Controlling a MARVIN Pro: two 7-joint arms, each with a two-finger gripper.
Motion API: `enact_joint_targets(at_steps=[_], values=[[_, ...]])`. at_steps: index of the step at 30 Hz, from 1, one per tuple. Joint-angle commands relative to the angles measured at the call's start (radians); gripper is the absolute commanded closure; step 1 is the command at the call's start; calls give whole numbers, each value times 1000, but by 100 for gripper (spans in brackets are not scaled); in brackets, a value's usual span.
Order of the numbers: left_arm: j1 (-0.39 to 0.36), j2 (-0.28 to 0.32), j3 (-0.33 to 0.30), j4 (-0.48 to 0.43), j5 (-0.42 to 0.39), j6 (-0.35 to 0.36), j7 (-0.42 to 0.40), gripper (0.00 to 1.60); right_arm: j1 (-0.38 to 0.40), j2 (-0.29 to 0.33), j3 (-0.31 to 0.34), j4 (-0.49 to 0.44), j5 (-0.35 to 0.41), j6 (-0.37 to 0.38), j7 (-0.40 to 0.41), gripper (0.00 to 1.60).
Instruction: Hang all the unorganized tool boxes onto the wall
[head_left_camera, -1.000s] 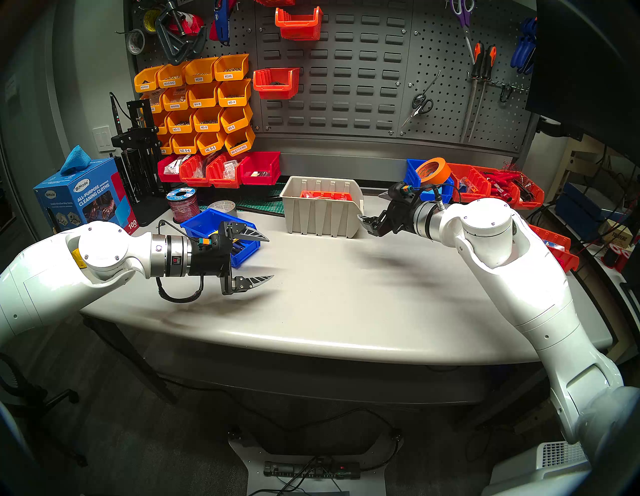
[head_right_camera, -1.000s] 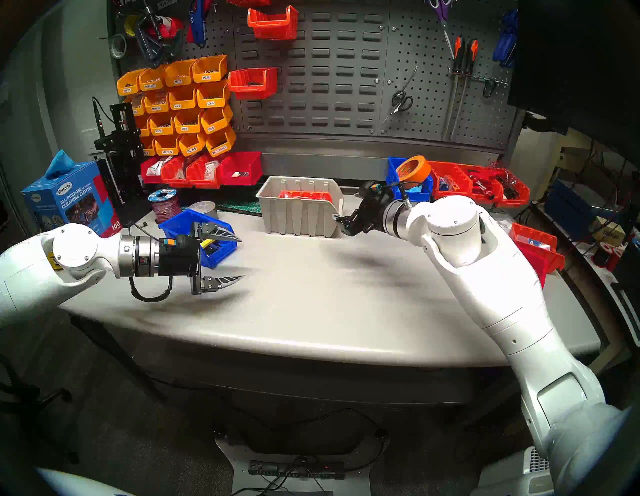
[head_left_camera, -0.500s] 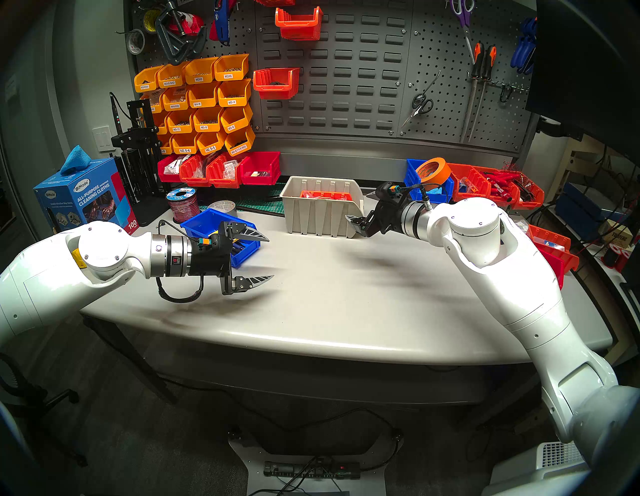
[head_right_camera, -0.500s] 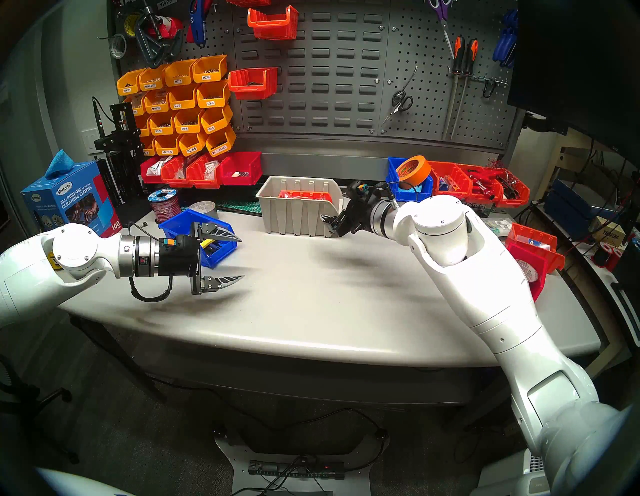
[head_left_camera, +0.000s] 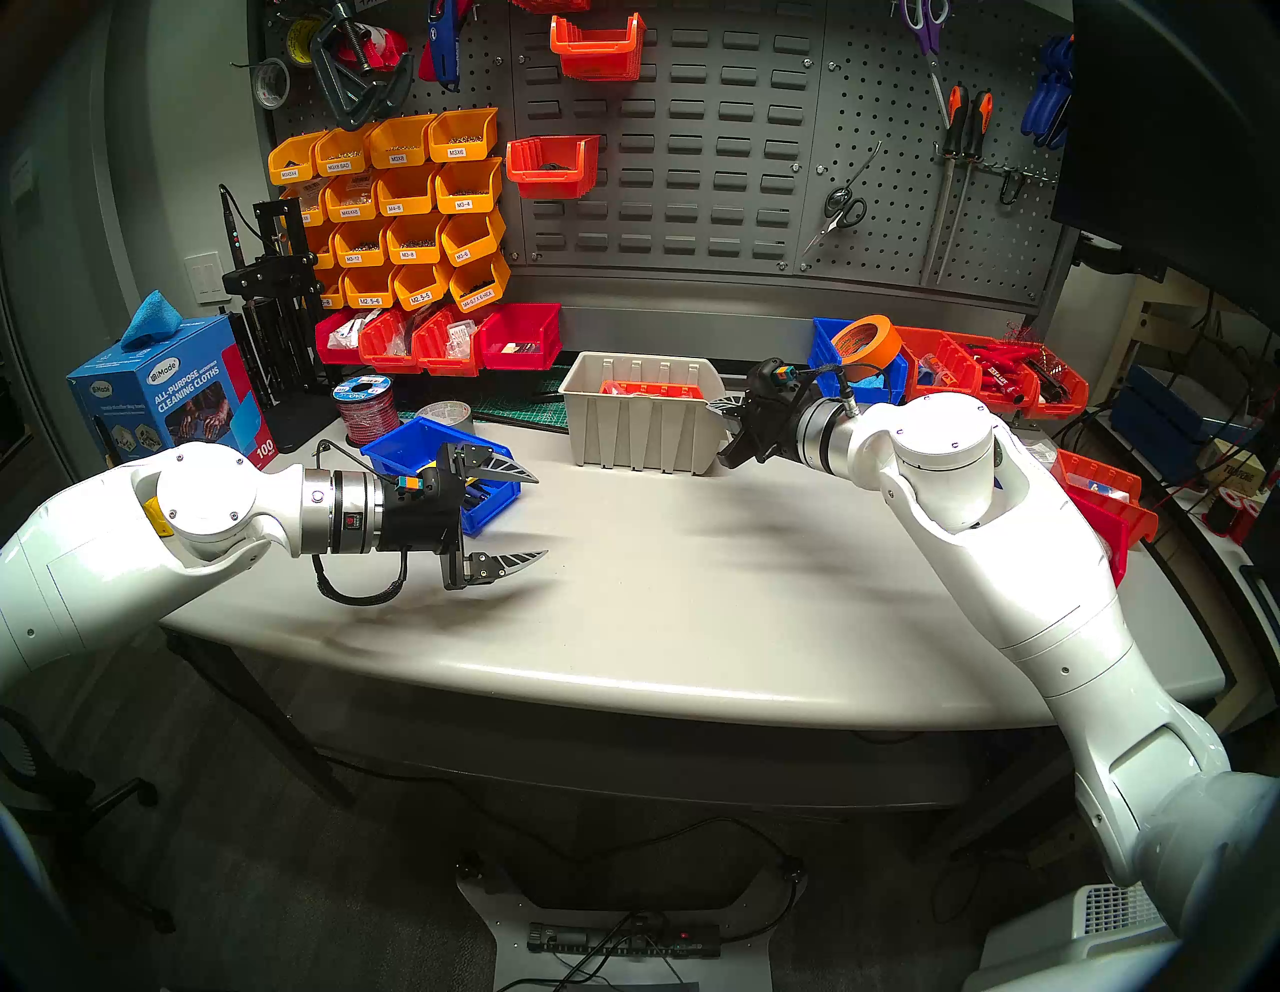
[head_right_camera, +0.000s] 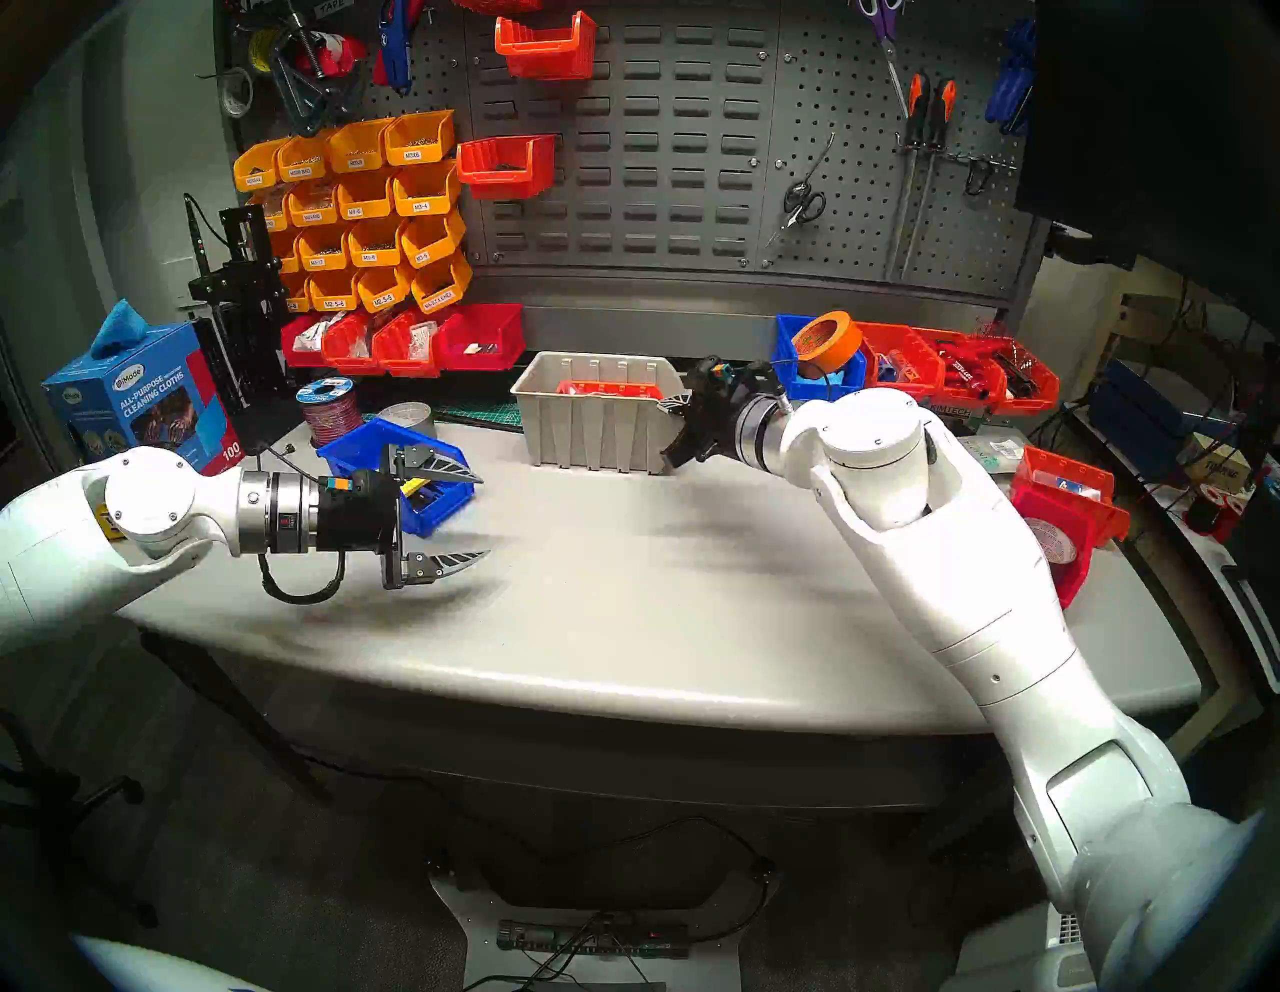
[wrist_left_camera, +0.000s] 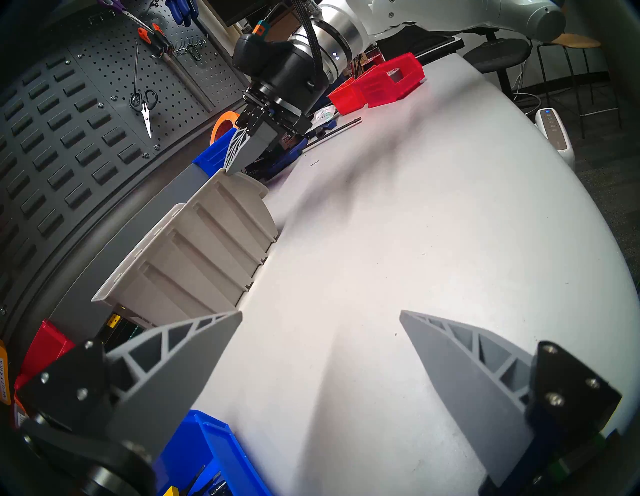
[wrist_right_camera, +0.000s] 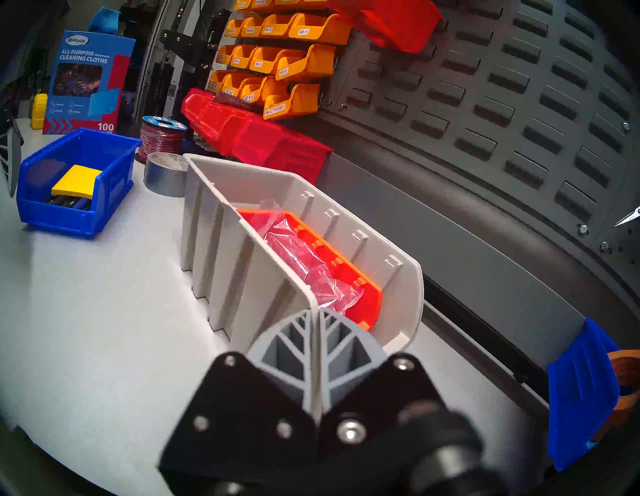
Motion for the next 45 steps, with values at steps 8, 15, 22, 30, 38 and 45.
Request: enact_joint_targets(at_steps=[8,15,22,30,38,45], values=[[-11,1,-9,-2,-1,0,0,0,-81,18,54,-76,24,28,-48,160],[-11,1,-9,-2,-1,0,0,0,-121,27,88,-110,43,50,-81,160],[-11,1,-9,-2,-1,0,0,0,-169,50,125,-155,60,70,-106,160],[-11,1,-9,-2,-1,0,0,0,-243,74,159,-241,88,103,-120,160],[-10,1,-9,-2,-1,0,0,0,-313,84,160,-350,113,137,-124,160],[-10,1,-9,-2,-1,0,0,0,-367,88,160,-443,138,174,-131,160]])
